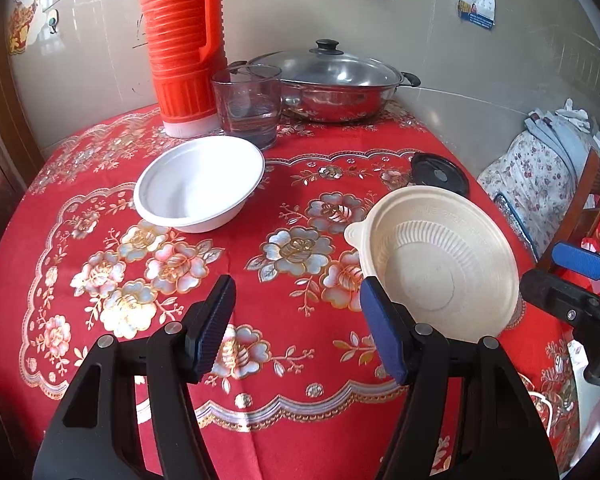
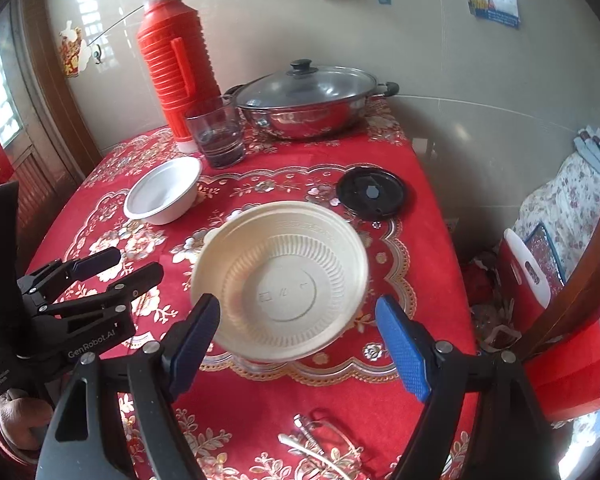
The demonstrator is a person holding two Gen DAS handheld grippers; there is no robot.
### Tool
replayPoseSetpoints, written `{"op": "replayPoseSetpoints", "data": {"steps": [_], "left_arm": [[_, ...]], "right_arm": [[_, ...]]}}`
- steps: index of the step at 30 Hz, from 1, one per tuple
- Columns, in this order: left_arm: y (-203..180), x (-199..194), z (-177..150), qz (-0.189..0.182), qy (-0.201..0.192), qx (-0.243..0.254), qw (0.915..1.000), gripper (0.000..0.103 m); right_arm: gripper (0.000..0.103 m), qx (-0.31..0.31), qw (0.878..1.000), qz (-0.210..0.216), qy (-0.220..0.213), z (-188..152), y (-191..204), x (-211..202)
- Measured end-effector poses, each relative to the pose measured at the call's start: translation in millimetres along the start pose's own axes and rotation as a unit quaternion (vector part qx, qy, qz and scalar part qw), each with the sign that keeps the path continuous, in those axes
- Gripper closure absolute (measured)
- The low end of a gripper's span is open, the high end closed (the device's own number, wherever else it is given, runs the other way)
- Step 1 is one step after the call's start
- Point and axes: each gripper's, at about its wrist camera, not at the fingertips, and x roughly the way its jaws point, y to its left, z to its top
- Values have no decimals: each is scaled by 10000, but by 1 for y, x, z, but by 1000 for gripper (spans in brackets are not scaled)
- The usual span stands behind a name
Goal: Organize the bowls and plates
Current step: 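Grip the rim of the beige plastic bowl with the left tool, then lift the beige bowl with the left tool toward the dish stack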
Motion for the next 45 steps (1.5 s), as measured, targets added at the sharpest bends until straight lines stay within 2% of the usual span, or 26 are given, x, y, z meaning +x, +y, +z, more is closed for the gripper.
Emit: {"op": "replayPoseSetpoints", "data": {"steps": [7,25,36,45], "left_arm": [[-8,14,8,-19,78,36,10000,38],[-28,47,22,-187,413,-1,9990,38],[-32,60,22,-244,652,42,9976,38],[-37,66,21,-206,696,131,9973,38]], "right_arm": [[22,278,9993,221,115,8,-21,14],[23,544,9967,409,433,14,-47,45],[23,280,9971,399,579,18,-39,55],[23,196,9971,377,637,15,-37,57]]}}
